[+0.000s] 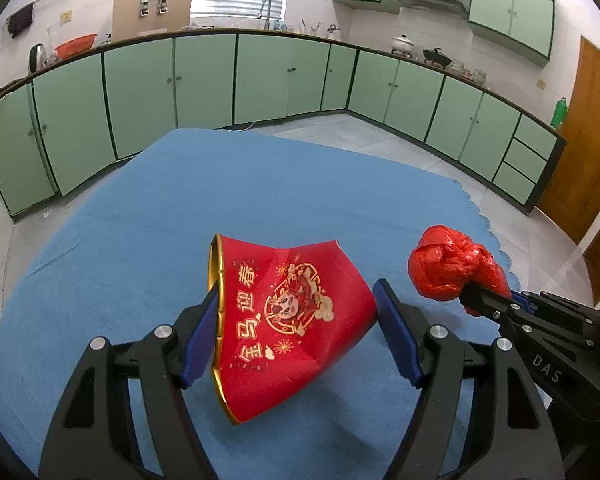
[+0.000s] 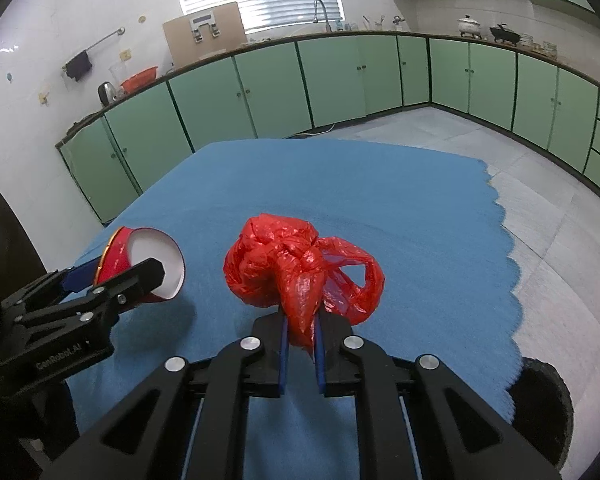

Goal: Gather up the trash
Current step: 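Carry the red cup and red bag over the black bin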

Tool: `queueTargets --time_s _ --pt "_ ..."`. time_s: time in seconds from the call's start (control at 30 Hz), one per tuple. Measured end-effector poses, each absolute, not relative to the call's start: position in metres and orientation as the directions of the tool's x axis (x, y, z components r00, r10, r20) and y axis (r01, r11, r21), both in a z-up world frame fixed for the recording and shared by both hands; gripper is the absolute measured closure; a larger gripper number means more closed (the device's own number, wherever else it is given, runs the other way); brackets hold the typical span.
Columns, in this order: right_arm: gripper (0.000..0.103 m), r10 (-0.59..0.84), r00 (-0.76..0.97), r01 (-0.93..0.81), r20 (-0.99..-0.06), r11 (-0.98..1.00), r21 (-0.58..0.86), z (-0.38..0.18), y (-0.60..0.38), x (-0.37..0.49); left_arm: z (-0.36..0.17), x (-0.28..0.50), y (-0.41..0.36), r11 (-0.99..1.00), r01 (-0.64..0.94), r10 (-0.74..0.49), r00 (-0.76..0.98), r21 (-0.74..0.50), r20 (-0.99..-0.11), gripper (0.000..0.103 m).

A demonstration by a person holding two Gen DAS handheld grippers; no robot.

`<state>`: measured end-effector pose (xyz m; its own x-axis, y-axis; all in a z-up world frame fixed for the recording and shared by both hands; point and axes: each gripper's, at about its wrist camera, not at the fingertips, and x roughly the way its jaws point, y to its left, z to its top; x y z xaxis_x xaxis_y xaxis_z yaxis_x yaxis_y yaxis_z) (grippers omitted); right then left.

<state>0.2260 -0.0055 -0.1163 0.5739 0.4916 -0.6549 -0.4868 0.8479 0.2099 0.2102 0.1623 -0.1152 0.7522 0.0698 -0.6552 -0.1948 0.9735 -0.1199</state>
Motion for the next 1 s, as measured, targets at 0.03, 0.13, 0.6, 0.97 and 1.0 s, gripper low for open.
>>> queueTargets --time_s 0.03,0.13,0.6,0.97,1.0 --pt "0.093 0.493 0.575 -0.484 -0.653 0.848 0.214 -0.114 -0.007 0.224 -0.113 0.208 0.159 0.975 -0.188 0.063 0.753 -0.123 -0.655 0.032" --pt "0.093 0.493 0.580 -0.475 -0.648 0.851 0.222 -0.107 -0.009 0.220 -0.109 0.203 0.148 0.979 -0.163 0.047 0.755 -0.118 -0.654 0.032" --pt "0.093 0.509 0.612 -0.456 -0.605 0.853 0.256 -0.085 -0.043 0.186 -0.084 0.178 0.109 0.988 -0.075 -0.024 0.777 -0.131 -0.628 0.032" --pt "0.093 0.494 0.656 -0.433 -0.570 0.865 0.252 -0.067 -0.076 0.158 -0.063 0.164 0.071 0.993 -0.003 -0.070 0.799 -0.121 -0.597 0.032" --pt "0.093 0.490 0.661 -0.428 -0.569 0.868 0.250 -0.066 -0.080 0.154 -0.062 0.163 0.066 0.993 0.005 -0.076 0.801 -0.121 -0.594 0.032"
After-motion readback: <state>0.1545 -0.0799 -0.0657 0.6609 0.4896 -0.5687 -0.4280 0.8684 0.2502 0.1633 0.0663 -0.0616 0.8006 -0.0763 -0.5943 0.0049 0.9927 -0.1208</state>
